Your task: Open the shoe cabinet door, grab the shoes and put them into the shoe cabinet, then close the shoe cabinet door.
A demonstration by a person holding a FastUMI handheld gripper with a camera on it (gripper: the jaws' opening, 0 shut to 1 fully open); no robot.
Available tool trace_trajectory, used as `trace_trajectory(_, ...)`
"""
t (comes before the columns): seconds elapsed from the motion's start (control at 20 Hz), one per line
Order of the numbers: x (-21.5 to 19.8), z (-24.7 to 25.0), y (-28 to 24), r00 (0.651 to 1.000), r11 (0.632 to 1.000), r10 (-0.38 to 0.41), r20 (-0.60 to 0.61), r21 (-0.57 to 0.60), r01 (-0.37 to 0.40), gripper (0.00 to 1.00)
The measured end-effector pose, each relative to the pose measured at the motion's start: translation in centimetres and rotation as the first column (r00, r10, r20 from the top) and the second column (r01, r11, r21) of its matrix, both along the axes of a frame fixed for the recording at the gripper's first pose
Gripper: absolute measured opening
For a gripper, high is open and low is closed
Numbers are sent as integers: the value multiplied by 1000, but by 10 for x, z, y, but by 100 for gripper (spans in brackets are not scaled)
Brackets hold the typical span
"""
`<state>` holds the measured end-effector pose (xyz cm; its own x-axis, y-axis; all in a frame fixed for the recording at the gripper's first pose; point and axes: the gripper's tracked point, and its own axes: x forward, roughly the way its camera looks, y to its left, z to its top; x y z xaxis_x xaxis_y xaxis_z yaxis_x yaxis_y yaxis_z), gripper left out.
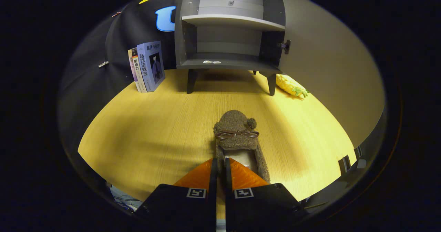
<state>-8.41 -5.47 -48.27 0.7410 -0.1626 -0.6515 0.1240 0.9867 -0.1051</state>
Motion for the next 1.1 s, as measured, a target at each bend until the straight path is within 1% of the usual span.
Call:
trace_trajectory(0.15, 10, -17, -1, 999, 1000, 6, -36, -4, -6, 15)
trace_trajectory(0.25, 16, -29, -2, 998, 1000, -3, -66, 3, 3, 19)
trace_trajectory(0.3, 21, -30, -3, 998, 1000, -7, -63, 5, 7, 20)
trace_trajectory(0.55, 46, -38, -8, 998, 1000, -6, -60, -7, 6, 20)
trace_trajectory(0.7, 60, -41, -7, 998, 1000, 13, -59, -24, -15, 20)
trace_trajectory(0.85, 66, -41, -8, 997, 998, 28, -67, -52, -31, 20)
trace_trajectory(0.9, 64, -35, -6, 997, 999, 27, -68, -43, -30, 13)
trace_trajectory(0.95, 65, -42, -10, 997, 999, 22, -67, -33, -24, 5)
trace_trajectory(1.1, 65, -41, -10, 996, 1000, 18, -82, -23, -20, 5)
